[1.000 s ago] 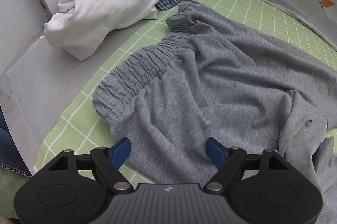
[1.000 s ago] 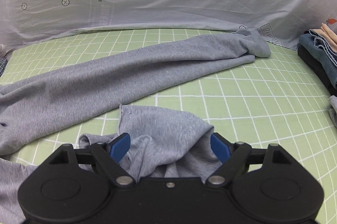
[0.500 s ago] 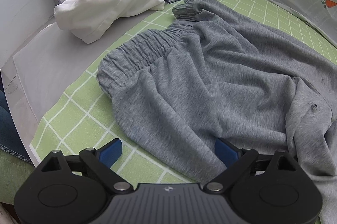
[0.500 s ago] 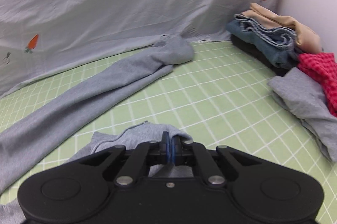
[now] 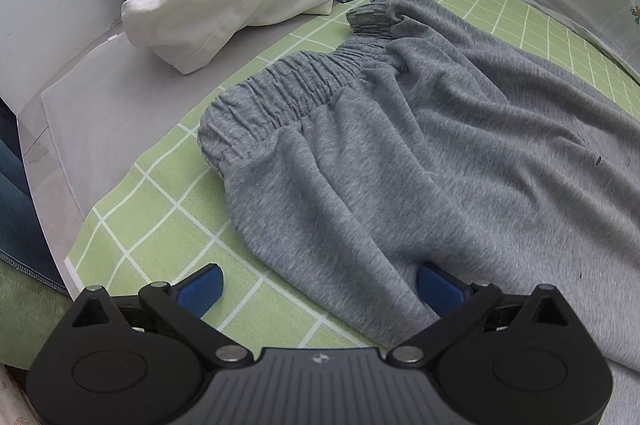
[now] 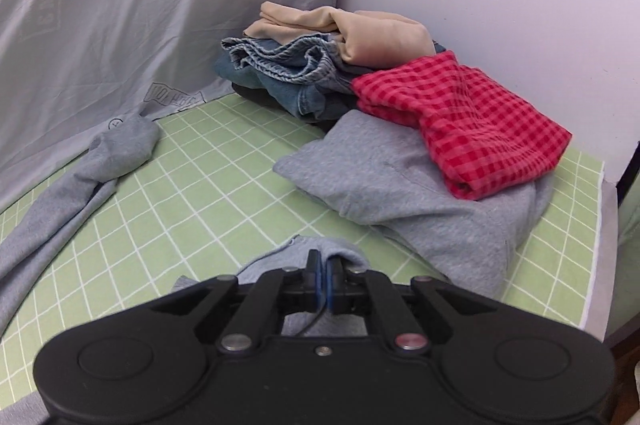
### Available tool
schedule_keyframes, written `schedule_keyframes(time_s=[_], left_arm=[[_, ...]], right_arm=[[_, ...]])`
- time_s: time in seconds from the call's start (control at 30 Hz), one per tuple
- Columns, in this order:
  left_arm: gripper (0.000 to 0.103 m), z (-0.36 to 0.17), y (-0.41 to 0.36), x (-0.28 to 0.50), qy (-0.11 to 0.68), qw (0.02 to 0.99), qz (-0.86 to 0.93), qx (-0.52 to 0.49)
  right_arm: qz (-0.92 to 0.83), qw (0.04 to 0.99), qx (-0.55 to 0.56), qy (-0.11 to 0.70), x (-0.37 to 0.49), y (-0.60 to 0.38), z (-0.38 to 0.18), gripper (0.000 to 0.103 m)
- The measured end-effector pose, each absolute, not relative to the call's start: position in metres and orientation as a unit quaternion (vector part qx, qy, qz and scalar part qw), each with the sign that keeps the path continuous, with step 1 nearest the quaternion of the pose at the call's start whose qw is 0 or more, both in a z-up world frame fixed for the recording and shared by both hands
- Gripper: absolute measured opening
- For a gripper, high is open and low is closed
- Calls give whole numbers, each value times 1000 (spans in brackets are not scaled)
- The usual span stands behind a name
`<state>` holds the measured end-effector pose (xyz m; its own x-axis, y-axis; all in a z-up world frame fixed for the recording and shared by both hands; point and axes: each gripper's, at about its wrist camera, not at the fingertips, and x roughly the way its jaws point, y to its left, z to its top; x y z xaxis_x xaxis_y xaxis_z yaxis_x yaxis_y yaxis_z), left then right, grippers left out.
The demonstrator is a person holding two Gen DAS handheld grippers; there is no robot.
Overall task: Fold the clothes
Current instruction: 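Release the sweatpants with the left gripper and spread them flat on the table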
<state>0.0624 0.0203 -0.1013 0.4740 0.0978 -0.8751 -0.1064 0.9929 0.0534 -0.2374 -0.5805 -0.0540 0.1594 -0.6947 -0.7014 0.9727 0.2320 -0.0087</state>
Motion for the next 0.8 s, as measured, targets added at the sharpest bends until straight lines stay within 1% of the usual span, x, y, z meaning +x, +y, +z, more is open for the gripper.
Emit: schedule_keyframes(time_s=[0.03,0.07,0.1,0.13,0.17,0.2,0.23,0.27,0.3,0.37,0.43,0.53,0.8], left_arm=[[102,-100,22,62,507,859,63,-10],[101,-100,24,62,505,860,67,-16],[100,-99,25,61,503,861,71,-22],[97,-98,27,61,501,862,75,-27],[92,-97,28,61,499,862,79,-33],[91,-96,30,60,497,863,83,-39],[82,-95,32,60,495,864,86,-45],[70,-94,33,60,493,864,90,-51],[63,-93,35,60,490,865,93,-55],[28,-91,36,61,486,867,88,-56],[14,-90,38,62,485,868,85,-60],[9,-89,42,63,483,869,81,-64],[9,-85,96,56,474,870,119,-59]], right_arm=[[-575,722,233,308,-239,-581,-58,3],[-570,720,233,319,-239,-579,-63,6],[-568,719,233,326,-239,-576,-66,18],[-568,717,232,329,-238,-571,-69,26],[-568,717,233,330,-238,-566,-72,42],[-568,717,235,328,-238,-561,-74,46],[-567,718,236,328,-238,-557,-75,48],[-563,719,237,332,-236,-553,-77,49],[-558,719,238,338,-234,-549,-79,50],[-550,721,238,349,-229,-543,-83,50],[-545,723,237,354,-225,-536,-84,51],[-539,726,237,356,-224,-525,-83,55],[-532,729,239,359,-235,-489,-81,57]])
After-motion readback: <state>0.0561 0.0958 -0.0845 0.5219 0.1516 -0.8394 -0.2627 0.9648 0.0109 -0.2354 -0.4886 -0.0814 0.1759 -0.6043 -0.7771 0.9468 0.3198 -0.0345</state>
